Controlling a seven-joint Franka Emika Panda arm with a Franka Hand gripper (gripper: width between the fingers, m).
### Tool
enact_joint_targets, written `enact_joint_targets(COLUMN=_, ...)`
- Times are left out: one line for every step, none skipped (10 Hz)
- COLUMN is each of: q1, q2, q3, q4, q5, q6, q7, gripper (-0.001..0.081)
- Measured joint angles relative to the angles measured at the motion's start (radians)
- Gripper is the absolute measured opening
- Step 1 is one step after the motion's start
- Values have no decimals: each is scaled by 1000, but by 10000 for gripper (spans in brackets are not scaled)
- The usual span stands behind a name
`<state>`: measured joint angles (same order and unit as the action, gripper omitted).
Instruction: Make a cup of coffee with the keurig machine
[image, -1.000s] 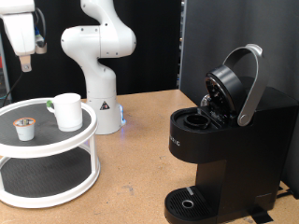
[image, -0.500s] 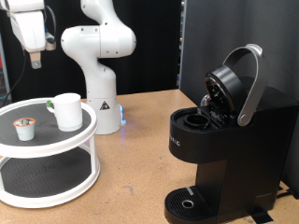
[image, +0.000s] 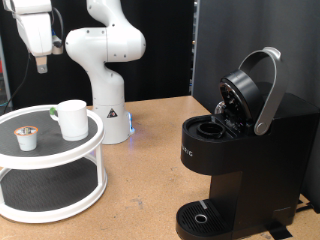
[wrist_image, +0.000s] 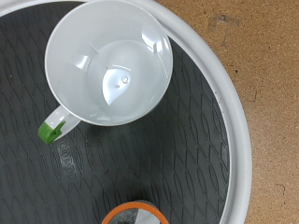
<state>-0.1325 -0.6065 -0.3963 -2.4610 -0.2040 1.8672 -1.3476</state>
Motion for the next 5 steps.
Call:
enact_joint_targets(q1=0, q2=0, q3=0, q4=0, q5=0, q6=0, q7=0, gripper=803)
enact_joint_targets(q1=3, q2=1, q3=-5, q4=-1, q5=6, q6=1, q7=-26, gripper=803)
enact_joint_targets(q1=4, q2=2, q3=-12, q4=-8, q5=6, q6=11, q7=-46, gripper=803)
enact_joint_targets(q1=4, q2=5, q3=-19, q4=-27, q5=6, q6=35, q7=-55, gripper=803)
enact_joint_targets(q1=4, q2=8, q3=-29, q4=-53, q5=6, q6=72, q7=-61, gripper=803)
